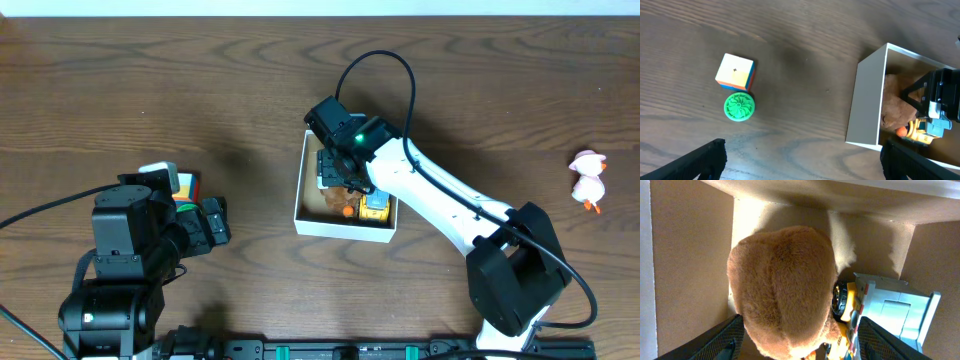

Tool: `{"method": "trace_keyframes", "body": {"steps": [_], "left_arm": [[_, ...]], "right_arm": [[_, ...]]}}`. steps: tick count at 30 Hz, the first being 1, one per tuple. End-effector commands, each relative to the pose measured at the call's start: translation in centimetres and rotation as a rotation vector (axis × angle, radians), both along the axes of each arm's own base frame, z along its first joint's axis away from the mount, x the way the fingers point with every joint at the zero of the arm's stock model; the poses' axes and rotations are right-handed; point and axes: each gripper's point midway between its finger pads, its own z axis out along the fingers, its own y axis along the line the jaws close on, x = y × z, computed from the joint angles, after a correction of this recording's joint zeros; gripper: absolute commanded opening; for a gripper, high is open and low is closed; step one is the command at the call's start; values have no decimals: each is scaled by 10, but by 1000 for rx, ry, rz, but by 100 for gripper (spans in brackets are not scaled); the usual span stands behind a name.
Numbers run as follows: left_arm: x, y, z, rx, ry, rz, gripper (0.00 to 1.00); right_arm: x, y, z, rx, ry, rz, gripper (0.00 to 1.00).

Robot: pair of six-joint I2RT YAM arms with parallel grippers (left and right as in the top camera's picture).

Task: Pack container
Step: 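Lower the bear into the box beside the truck and release, then move the right gripper to the white duck toy and grasp it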

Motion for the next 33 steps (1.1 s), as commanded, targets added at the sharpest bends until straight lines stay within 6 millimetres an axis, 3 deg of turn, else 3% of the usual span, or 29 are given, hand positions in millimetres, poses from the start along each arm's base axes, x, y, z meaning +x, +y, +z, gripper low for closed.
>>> {"method": "trace_keyframes", "body": {"steps": [1,4,6,8,10,13,16,20,24,29,33], "left_arm": [[1,0,5,-6,-9,1,98],[1,0,5,-6,-8,1,98],[1,0,5,-6,-9,1,98],[1,0,5,-6,-9,1,98],[1,0,5,-6,-8,1,98],[1,0,5,-6,-8,1,98],[1,0,5,-6,-8,1,98],[1,0,5,-6,-8,1,98],[1,0,5,-6,-8,1,98],[1,0,5,-6,-8,1,98],[1,0,5,-6,-8,1,98]], "right_arm": [[3,-1,-2,-2,-6,5,73],[12,2,10,14,-43,32,72],[22,-2,33,26,-83,36,72],[36,-19,69,17,-148,-13,74],[48,-44,107,16,-208,-77,77],[59,-103,158,27,-271,-212,92],[60,-175,183,7,-300,-352,99],[51,-272,182,-81,-253,-504,99],[38,-357,160,-172,-166,-596,99],[27,-428,123,-220,-57,-666,99],[17,-464,84,-235,63,-660,99]]}}
